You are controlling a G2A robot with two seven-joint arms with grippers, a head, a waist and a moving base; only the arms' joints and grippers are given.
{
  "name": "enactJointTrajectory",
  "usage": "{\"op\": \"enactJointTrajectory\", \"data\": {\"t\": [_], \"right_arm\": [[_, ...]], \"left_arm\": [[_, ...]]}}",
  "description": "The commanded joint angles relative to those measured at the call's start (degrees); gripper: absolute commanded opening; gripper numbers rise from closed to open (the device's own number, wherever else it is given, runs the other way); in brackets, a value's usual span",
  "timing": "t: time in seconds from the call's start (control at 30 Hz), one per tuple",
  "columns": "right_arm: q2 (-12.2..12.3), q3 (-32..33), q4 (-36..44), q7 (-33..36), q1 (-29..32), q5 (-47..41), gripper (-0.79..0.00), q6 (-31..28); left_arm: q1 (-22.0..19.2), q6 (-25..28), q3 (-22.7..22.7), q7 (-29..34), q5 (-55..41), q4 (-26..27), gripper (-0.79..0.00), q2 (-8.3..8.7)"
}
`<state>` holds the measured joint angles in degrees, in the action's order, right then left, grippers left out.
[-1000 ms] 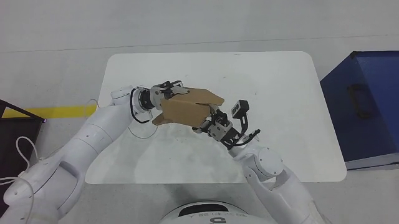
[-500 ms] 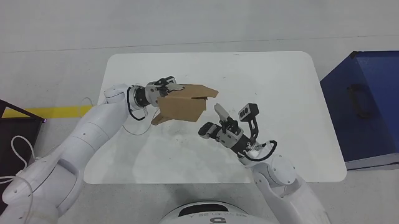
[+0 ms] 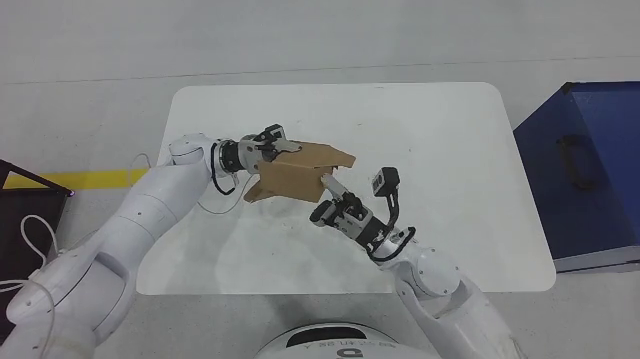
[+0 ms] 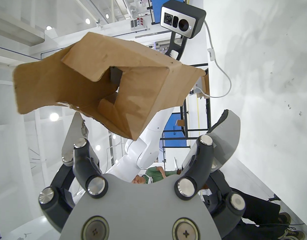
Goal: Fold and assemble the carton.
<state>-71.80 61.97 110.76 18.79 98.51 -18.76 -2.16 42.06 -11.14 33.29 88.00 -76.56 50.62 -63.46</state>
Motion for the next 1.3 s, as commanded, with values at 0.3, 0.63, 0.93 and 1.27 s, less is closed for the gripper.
{"op": "enactJointTrajectory", "data": {"t": [0.3,0.63,0.93,1.27], "right_arm": [[-0.08,-0.07,-0.95,4.09,-2.12,-6.18,0.0,2.15],[0.56,7.33,-4.25,18.02,-4.49,-33.25,0.0,14.21],[0.39,10.04,-6.49,21.21,-4.6,-42.55,0.0,10.88],[-0.14,10.32,-6.85,19.76,-5.81,-45.62,0.0,5.05]], "left_arm": [[0.82,-1.55,1.13,0.0,-2.31,2.04,-0.785,0.76],[1.08,2.43,3.94,0.0,-2.24,1.22,-0.785,2.09],[2.78,0.77,5.44,0.0,-2.78,2.98,-0.785,3.61],[1.87,3.26,3.67,0.0,3.75,0.24,-0.785,4.15]]}}
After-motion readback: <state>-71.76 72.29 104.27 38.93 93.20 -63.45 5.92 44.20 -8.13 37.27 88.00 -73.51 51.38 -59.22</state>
